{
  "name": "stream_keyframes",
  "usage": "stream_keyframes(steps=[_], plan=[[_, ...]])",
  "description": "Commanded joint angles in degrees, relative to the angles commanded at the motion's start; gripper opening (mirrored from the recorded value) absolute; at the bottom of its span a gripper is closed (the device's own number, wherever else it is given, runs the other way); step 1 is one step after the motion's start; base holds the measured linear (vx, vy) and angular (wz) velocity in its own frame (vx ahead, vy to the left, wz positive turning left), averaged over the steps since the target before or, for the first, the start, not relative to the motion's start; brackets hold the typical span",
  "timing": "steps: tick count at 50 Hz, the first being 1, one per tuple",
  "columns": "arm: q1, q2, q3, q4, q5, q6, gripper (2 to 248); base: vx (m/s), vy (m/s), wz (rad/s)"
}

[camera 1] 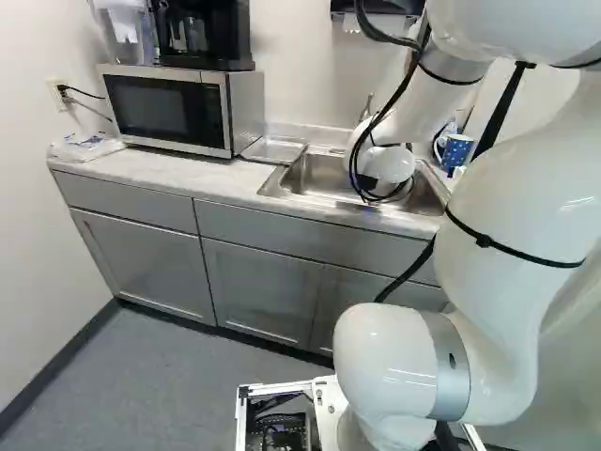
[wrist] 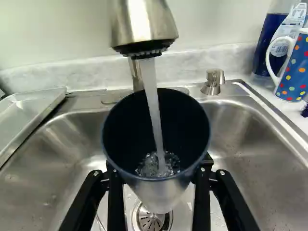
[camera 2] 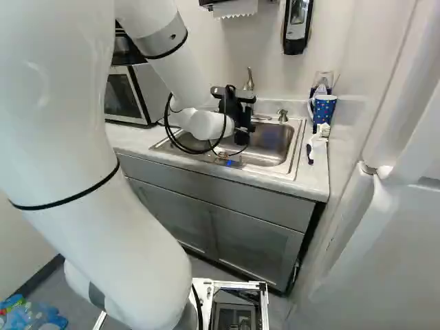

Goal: Rinse the cup and place it in the tray

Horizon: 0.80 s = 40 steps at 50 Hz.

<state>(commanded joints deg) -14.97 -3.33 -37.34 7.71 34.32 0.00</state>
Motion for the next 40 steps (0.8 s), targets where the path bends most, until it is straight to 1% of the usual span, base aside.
stream_keyframes(steps=[40], plan=[[0.0, 0.0, 0.0, 0.0, 0.0, 0.0, 124, 0.0, 0.0, 0.0]])
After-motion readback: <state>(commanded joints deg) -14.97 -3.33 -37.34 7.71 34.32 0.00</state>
